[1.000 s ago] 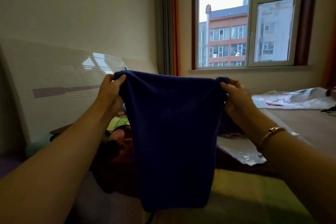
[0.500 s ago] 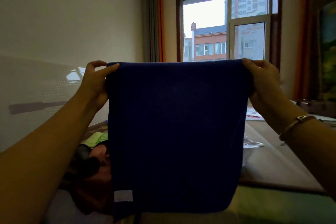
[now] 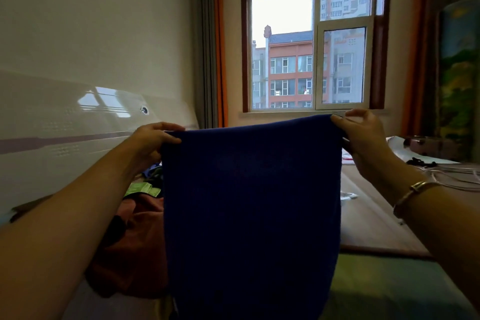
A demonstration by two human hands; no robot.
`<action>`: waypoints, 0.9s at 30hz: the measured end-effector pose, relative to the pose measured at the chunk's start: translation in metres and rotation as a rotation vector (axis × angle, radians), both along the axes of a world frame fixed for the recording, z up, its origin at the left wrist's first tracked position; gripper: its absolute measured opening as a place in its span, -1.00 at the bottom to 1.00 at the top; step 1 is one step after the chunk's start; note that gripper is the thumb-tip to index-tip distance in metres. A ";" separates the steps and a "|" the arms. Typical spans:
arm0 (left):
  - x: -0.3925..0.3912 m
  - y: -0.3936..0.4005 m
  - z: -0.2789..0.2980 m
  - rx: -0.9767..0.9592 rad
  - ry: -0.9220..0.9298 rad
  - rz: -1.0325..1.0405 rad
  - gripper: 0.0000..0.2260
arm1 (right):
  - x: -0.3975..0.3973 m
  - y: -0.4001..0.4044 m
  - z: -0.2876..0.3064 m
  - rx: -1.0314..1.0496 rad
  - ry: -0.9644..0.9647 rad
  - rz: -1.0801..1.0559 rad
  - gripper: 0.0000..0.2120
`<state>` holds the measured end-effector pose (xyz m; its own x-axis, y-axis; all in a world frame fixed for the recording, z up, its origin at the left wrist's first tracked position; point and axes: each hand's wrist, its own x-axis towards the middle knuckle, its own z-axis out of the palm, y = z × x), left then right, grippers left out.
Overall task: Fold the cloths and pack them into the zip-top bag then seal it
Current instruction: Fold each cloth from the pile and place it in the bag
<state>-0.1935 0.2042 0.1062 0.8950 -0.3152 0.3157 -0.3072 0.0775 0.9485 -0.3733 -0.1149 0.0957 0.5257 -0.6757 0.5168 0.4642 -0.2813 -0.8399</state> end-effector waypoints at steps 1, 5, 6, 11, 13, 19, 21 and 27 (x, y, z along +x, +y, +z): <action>0.000 -0.001 -0.003 0.049 -0.005 -0.005 -0.71 | -0.001 -0.001 -0.003 -0.012 0.015 0.006 -0.58; -0.001 -0.001 -0.018 0.410 -0.180 0.016 -0.71 | -0.011 -0.005 -0.018 -0.283 0.149 -0.034 -0.62; -0.002 -0.001 -0.022 0.508 -0.244 0.050 -0.74 | -0.015 -0.006 -0.023 -0.402 0.202 -0.091 -0.65; -0.017 -0.005 -0.037 0.746 -0.468 0.184 -0.93 | -0.035 -0.008 -0.053 -0.745 0.255 -0.373 -0.78; -0.027 -0.003 -0.041 0.651 -0.493 0.149 -0.93 | -0.046 -0.008 -0.061 -0.739 0.114 -0.421 -0.82; -0.052 -0.005 -0.038 0.205 -0.395 0.075 -0.89 | -0.062 -0.013 -0.063 -0.596 -0.208 -0.523 -0.85; -0.048 -0.013 -0.047 0.335 -0.434 0.110 -0.91 | -0.052 -0.018 -0.068 -0.540 -0.118 -0.549 -0.85; -0.011 -0.030 -0.096 0.813 -0.629 0.336 -0.88 | -0.024 -0.036 -0.107 -0.639 0.327 -0.668 -0.89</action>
